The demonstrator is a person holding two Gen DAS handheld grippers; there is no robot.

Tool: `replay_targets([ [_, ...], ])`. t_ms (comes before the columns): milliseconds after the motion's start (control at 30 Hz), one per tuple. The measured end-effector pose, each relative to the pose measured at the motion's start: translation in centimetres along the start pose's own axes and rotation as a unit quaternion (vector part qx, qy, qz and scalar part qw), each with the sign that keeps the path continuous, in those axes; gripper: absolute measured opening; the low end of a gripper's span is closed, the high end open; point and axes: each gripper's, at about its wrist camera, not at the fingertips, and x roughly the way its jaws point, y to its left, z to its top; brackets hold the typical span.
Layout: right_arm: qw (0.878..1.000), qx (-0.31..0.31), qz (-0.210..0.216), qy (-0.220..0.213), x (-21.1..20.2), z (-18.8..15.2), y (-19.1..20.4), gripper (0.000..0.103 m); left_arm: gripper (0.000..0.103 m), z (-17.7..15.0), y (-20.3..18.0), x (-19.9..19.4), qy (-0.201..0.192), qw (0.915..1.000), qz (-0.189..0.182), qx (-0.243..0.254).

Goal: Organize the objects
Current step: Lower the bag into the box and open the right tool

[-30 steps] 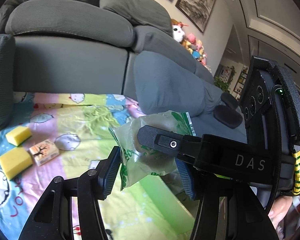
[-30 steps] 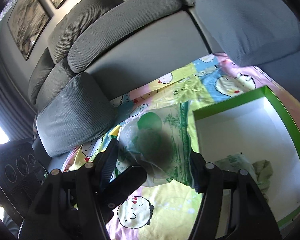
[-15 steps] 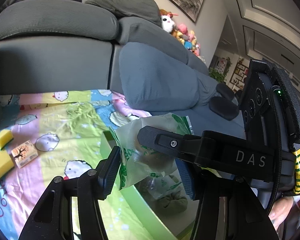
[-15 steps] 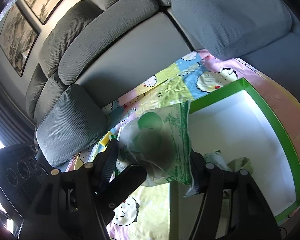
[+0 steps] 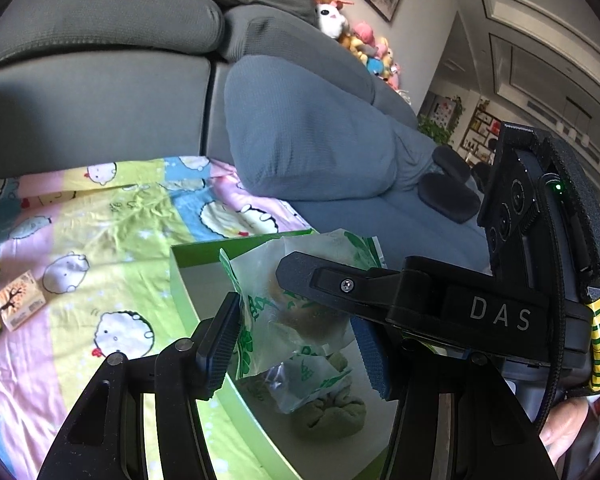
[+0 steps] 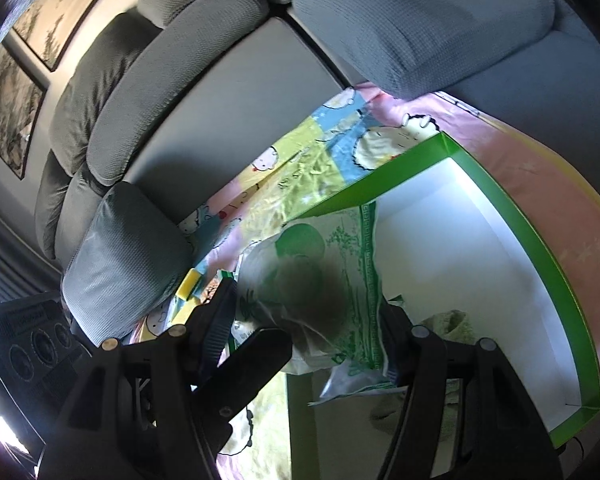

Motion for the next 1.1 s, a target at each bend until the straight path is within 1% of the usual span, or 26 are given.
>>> replay_targets([
  [233, 1.000, 0.005, -0.009, 0.004, 0.5, 0.3, -0.7, 0.062, 0.056, -0.2, -0.5, 1.4, 0.015, 0.9998, 0.008, 0.003],
  [533, 1.000, 0.017, -0.016, 0.008, 0.7, 0.5, -1.3, 0.062, 0.056, -0.3, -0.5, 2.1, 0.023, 0.9997, 0.007, 0.000],
  [767, 0.999, 0.023, -0.038, 0.011, 0.9, 0.4, -1.7, 0.062, 0.056, -0.6, -0.7, 2.4, 0.028, 0.9996, 0.006, -0.002],
  [900, 0.998, 0.024, -0.065, 0.011, 1.1, 0.4, -1.9, 0.062, 0.056, -0.7, -0.7, 2.7, 0.034, 0.9994, 0.007, -0.005],
  [967, 0.997, 0.031, -0.074, 0.013, 1.0, 0.5, -2.2, 0.065, 0.056, -0.8, -0.6, 2.8, 0.038, 0.9992, 0.008, -0.007],
  [1100, 0.997, 0.043, -0.071, 0.002, 0.3, 0.6, -2.6, 0.074, 0.056, -1.1, -0.6, 2.6, 0.042, 0.9990, 0.014, -0.002],
])
